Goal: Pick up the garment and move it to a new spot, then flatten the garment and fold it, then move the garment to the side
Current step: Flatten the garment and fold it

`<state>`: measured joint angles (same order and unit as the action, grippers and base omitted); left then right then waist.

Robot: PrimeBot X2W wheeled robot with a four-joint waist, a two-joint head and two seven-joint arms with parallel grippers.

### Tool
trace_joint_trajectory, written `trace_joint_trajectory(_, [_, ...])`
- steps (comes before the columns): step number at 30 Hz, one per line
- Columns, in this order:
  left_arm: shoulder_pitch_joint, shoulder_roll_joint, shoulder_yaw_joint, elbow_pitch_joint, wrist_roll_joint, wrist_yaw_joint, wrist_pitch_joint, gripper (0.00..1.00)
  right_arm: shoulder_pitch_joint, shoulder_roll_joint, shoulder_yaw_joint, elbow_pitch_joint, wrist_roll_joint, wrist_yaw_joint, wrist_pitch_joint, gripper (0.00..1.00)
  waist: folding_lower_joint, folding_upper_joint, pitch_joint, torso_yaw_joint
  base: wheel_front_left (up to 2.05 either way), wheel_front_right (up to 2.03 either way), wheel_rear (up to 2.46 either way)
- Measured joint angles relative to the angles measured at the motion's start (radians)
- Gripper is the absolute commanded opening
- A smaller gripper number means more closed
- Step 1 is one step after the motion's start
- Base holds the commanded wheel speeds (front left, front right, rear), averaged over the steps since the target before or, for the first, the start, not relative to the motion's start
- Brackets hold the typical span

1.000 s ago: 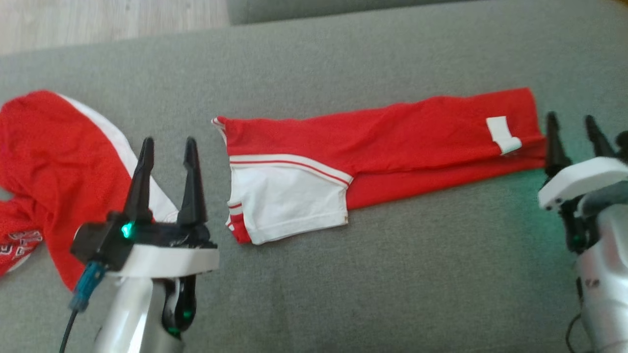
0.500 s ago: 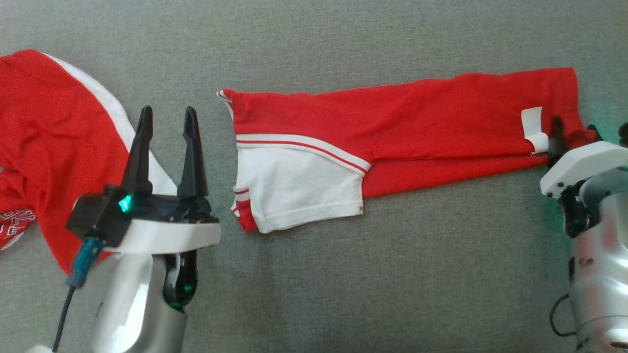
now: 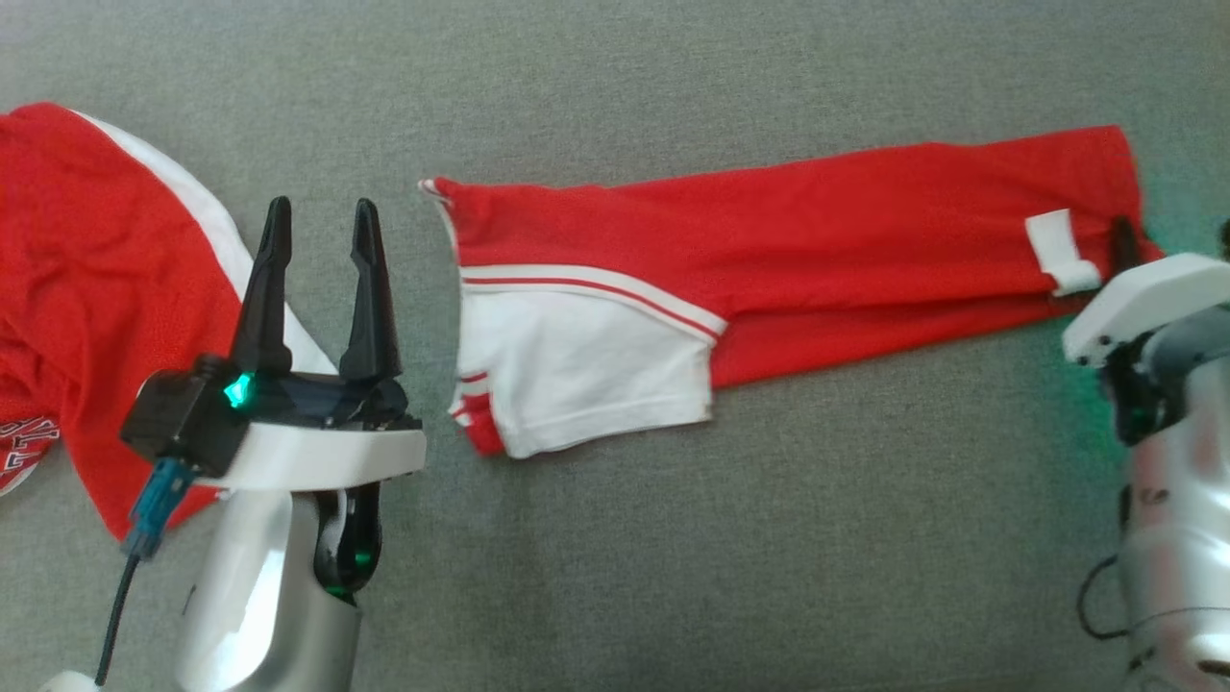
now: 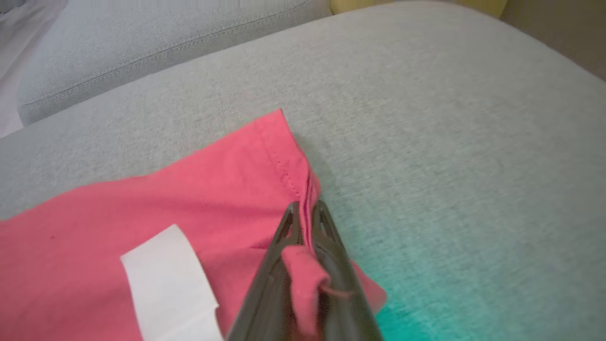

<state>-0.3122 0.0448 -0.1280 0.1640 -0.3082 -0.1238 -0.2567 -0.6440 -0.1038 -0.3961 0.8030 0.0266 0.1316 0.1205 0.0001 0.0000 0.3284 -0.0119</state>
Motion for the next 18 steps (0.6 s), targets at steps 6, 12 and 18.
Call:
trace_joint_trajectory(6, [0.0,-0.001,0.004,-0.001,0.0,0.0,0.0,1.0,0.002,-0.102,-0.052,-0.023,-0.003,0.0,0.003,0.0,0.0,0.0,-0.011,-0.003,0.0,0.0,0.0])
trace_joint_trajectory(12, [0.0,-0.001,0.005,-0.003,0.0,-0.001,0.0,1.0,0.003,-0.17,-0.124,-0.03,-0.067,0.0,-0.015,0.0,-0.0001,0.0,-0.029,-0.005,0.0,0.0,0.0])
trace_joint_trajectory(18, [0.004,-0.002,0.009,-0.003,-0.002,-0.001,0.0,1.0,0.001,-0.127,-0.089,-0.035,-0.081,0.0,-0.033,0.0,-0.0001,0.0,-0.073,-0.011,0.0,0.0,0.0])
